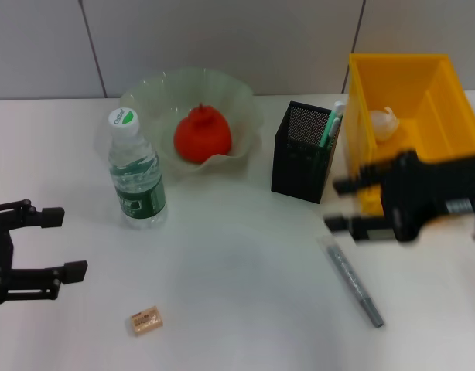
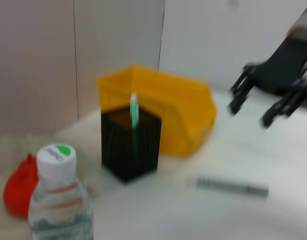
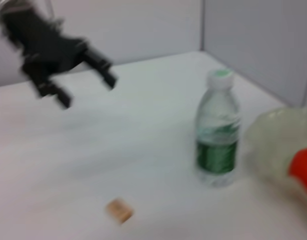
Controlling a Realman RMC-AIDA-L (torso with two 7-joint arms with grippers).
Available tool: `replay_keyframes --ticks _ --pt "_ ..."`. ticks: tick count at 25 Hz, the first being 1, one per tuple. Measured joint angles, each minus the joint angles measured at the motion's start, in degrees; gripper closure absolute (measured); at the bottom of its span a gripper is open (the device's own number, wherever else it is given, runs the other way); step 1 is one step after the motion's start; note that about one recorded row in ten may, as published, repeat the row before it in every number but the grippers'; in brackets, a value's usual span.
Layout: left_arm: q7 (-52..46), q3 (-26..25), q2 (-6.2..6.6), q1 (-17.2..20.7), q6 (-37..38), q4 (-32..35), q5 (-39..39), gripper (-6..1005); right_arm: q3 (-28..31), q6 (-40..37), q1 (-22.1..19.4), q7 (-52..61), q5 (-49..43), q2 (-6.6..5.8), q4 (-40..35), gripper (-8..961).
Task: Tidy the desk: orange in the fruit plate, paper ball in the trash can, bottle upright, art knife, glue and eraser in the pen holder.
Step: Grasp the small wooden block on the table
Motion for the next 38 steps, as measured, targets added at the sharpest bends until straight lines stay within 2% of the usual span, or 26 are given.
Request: replay_keyframes --ticks 2,5,7,8,10,12,13,15,18,19,20,21,23,24,28,29,33,38 --pt "-5.03 3.26 -0.79 -0.5 0.13 7.85 4.84 139 0.07 -1.79 -1.33 -1.79 0.16 0.02 0.48 409" --pt "-11.17 8.83 -0.65 -1.67 -0.21 13.96 9.86 140 0.98 -3.97 -3.24 -6.25 0.94 0.05 1.97 410" --pt "-13.15 10.66 -0.63 -2.34 -0.29 15.46 12.03 140 2.59 -6.39 -3.88 -10.12 1.78 0.05 3.99 410" --pt "-16.95 15.13 -0.68 -4.02 -0.27 17.81 17.23 140 3.59 -7.81 -3.9 -11.86 2.13 0.03 5.45 410" --pt "-19.91 19.76 -0.77 -5.47 -0.29 18.88 21.66 140 5.67 -10.05 -3.66 -14.22 2.35 -0.03 8.17 410" --pt "-19.91 19.76 -0.77 -5.47 -0.29 18.88 21.66 141 7.64 -11.13 -3.4 -15.77 2.2 -0.11 10.77 410" --pt "-23.69 25.59 -0.88 -6.68 -1.02 19.28 26.05 141 8.21 -11.36 -3.33 -16.52 2.06 -0.16 11.89 410" --pt "-27.25 32.27 -0.93 -7.29 -3.19 19.36 29.77 141 8.38 -11.28 -3.29 -17.61 1.9 -0.3 13.62 410" --pt "-28.13 34.34 -0.93 -7.41 -4.0 19.4 30.78 142 8.39 -10.91 -3.33 -18.63 1.76 -0.57 15.38 410" --pt "-30.76 39.37 -0.93 -7.75 -6.1 19.43 33.32 142 8.39 -10.74 -3.32 -19.11 1.03 -0.67 16.26 410" --pt "-30.76 39.37 -0.93 -7.75 -6.1 19.43 33.32 142 8.39 -10.74 -3.32 -19.11 1.03 -0.67 16.26 410" --pt "-32.78 42.95 -0.95 -8.21 -7.69 19.25 35.8 142 8.39 -10.66 -3.3 -19.39 0.51 -0.68 16.62 410" --pt "-32.78 42.95 -0.95 -8.21 -7.69 19.25 35.8 142 8.39 -10.5 -3.29 -20.07 -0.52 -0.64 17.01 410" --pt "-37.45 50.45 -1.02 -10.17 -11.55 16.75 40.03 143 8.39 -10.02 -3.44 -20.67 -1.18 -0.47 17.36 410" --pt "-38.35 51.3 -1.02 -10.97 -12.49 15.35 40.36 143 8.39 -9.62 -3.6 -21.51 -1.33 -0.33 18.07 410" --pt "-39.22 52.12 -1.14 -12.87 -13.25 11.53 40.65 144 8.39 -9.46 -3.6 -21.79 -1.36 -0.28 18.4 410" --pt "-39.64 53.28 -1.2 -14.93 -15.65 6.35 40.98 146 8.39 -9.22 -3.42 -21.83 -1.63 -0.22 18.58 410" --pt "-39.99 54.98 -1.2 -15.66 -18.58 3.07 41.57 157 8.39 -8.78 -3.32 -21.83 -2.03 -0.16 18.64 410"
